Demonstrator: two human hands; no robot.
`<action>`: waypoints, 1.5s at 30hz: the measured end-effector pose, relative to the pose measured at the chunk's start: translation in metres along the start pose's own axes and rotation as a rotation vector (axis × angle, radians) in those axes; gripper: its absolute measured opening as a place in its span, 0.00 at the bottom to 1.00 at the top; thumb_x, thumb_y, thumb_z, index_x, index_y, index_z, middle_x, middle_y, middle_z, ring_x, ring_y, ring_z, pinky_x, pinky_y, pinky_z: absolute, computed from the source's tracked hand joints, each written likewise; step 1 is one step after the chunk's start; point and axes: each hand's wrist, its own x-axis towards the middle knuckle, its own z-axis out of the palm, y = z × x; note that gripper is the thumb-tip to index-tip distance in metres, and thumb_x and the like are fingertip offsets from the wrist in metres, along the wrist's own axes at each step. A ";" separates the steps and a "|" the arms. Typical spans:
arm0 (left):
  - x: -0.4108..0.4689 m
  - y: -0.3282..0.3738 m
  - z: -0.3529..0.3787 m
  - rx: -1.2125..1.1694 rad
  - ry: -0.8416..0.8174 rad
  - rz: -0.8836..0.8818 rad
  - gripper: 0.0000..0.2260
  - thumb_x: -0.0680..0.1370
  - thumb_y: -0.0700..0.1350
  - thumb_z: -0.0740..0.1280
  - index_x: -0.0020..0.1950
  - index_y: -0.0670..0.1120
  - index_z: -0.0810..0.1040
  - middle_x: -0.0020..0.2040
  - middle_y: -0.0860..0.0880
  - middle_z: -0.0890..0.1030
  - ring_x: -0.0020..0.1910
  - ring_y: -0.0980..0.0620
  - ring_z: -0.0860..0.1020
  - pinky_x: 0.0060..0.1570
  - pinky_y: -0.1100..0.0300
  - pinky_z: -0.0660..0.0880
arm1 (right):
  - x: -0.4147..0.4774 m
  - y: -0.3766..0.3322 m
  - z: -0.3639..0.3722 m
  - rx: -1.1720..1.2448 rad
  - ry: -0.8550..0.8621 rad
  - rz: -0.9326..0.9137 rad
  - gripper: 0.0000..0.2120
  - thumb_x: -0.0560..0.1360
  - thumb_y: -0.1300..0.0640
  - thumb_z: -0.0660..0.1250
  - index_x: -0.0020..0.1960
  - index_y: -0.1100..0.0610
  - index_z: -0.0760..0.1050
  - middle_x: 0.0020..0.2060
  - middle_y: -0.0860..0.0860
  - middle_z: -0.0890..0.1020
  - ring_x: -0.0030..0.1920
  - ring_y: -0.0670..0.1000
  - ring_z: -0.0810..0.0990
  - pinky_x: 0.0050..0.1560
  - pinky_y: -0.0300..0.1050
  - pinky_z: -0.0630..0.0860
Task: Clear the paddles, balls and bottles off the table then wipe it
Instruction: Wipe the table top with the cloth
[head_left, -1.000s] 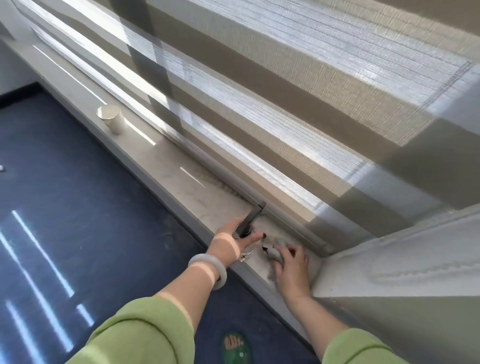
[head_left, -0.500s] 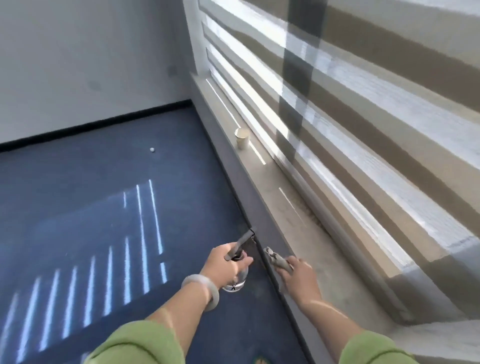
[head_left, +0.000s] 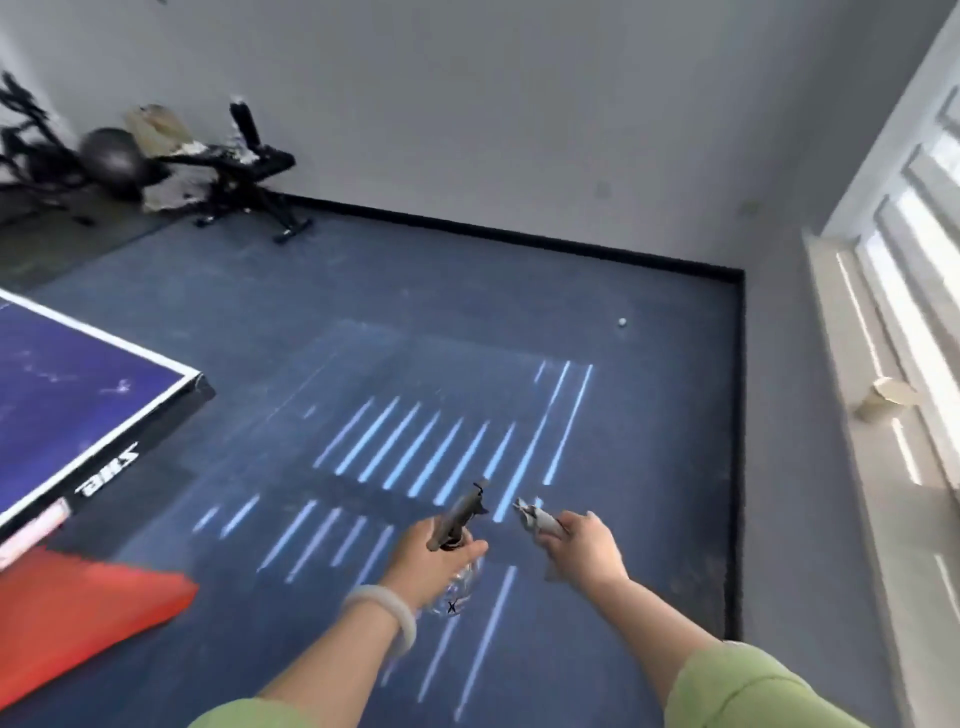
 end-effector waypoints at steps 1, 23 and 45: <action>-0.010 -0.018 -0.026 -0.026 0.048 -0.026 0.09 0.71 0.48 0.77 0.42 0.44 0.82 0.34 0.51 0.81 0.32 0.61 0.77 0.41 0.66 0.74 | -0.003 -0.023 0.018 -0.016 -0.040 -0.029 0.15 0.73 0.51 0.68 0.32 0.48 0.67 0.41 0.53 0.73 0.46 0.57 0.75 0.42 0.46 0.71; -0.316 -0.385 -0.439 -0.476 0.938 -0.495 0.09 0.73 0.46 0.74 0.43 0.41 0.79 0.28 0.53 0.75 0.30 0.53 0.74 0.42 0.58 0.74 | -0.242 -0.475 0.452 -0.246 -0.765 -0.654 0.17 0.76 0.57 0.68 0.31 0.53 0.67 0.24 0.47 0.71 0.23 0.41 0.69 0.23 0.31 0.63; -0.511 -0.601 -0.618 -0.860 1.517 -0.723 0.11 0.73 0.46 0.75 0.42 0.40 0.76 0.30 0.45 0.75 0.30 0.48 0.72 0.34 0.60 0.73 | -0.497 -0.710 0.812 -0.479 -1.291 -0.979 0.11 0.76 0.47 0.67 0.47 0.56 0.79 0.43 0.52 0.83 0.44 0.52 0.81 0.48 0.47 0.75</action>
